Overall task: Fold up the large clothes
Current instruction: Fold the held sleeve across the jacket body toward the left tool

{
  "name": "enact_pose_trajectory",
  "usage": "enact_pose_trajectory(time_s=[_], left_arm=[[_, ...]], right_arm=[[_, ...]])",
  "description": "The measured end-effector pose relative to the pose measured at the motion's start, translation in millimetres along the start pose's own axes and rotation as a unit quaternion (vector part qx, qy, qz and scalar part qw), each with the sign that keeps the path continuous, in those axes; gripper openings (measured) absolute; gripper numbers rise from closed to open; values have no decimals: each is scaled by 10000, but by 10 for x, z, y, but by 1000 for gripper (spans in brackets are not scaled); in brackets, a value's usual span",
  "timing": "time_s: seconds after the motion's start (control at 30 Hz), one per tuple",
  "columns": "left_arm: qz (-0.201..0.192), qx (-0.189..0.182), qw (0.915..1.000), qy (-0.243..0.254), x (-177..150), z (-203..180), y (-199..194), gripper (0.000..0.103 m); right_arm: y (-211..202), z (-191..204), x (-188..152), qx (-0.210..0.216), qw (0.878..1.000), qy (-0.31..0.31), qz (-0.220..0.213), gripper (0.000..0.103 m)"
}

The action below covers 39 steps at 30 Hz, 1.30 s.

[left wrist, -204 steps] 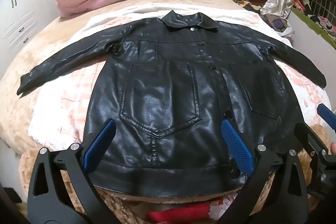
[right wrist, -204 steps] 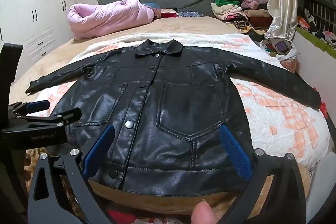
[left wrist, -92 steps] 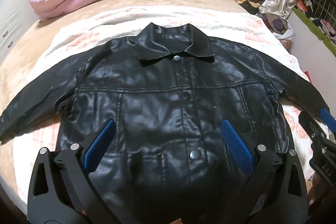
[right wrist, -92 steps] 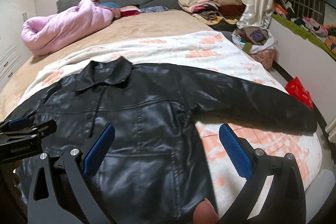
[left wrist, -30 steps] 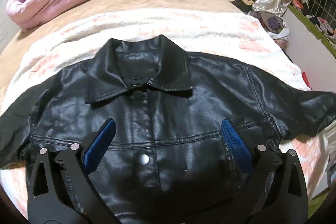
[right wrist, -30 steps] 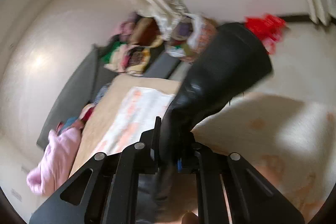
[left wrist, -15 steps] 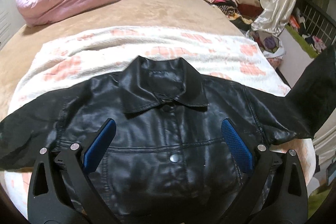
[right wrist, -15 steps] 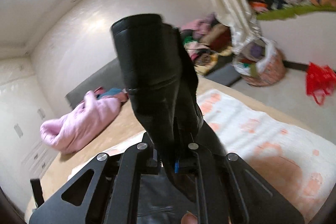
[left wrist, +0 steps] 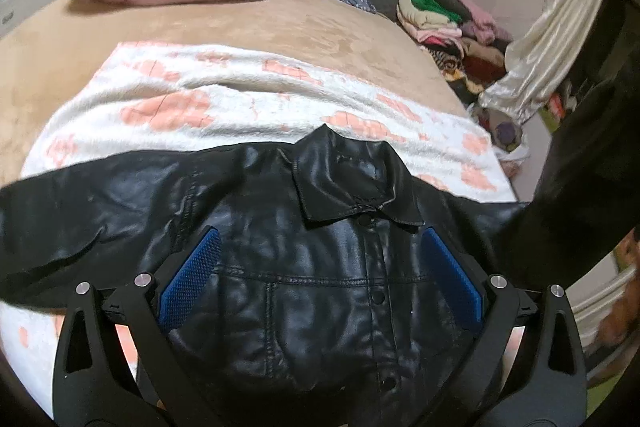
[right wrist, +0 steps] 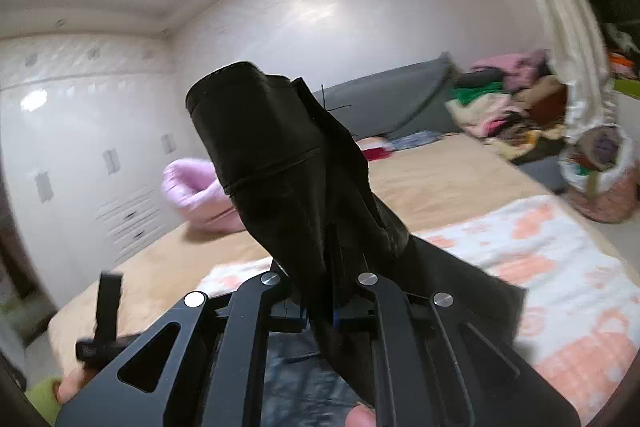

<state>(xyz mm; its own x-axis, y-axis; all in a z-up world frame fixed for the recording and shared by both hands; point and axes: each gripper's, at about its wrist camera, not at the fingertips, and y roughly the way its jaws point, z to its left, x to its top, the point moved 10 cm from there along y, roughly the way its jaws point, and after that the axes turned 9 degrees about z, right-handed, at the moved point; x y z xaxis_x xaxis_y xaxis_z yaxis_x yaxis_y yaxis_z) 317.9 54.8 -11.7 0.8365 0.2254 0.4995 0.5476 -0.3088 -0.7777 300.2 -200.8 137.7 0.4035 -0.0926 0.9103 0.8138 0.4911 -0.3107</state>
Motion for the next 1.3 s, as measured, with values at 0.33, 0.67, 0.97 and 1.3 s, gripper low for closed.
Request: enact_pose_trajectory(time_s=[0.33, 0.67, 0.97, 1.3], left_arm=[[-377, -944, 9932, -565, 16, 500, -342, 94], [-357, -1813, 9792, -840, -116, 656, -259, 94], [107, -2132, 9710, -1077, -208, 746, 80, 94], [764, -1584, 9782, -1103, -491, 766, 501, 90]], right_arm=[[763, 817, -775, 413, 9925, -659, 939, 7], [1440, 1174, -1758, 91, 9738, -1092, 1993, 11], [1706, 1287, -2464, 207, 9513, -1205, 2828, 91], [1089, 933, -2231, 564, 9641, -456, 2553, 71]])
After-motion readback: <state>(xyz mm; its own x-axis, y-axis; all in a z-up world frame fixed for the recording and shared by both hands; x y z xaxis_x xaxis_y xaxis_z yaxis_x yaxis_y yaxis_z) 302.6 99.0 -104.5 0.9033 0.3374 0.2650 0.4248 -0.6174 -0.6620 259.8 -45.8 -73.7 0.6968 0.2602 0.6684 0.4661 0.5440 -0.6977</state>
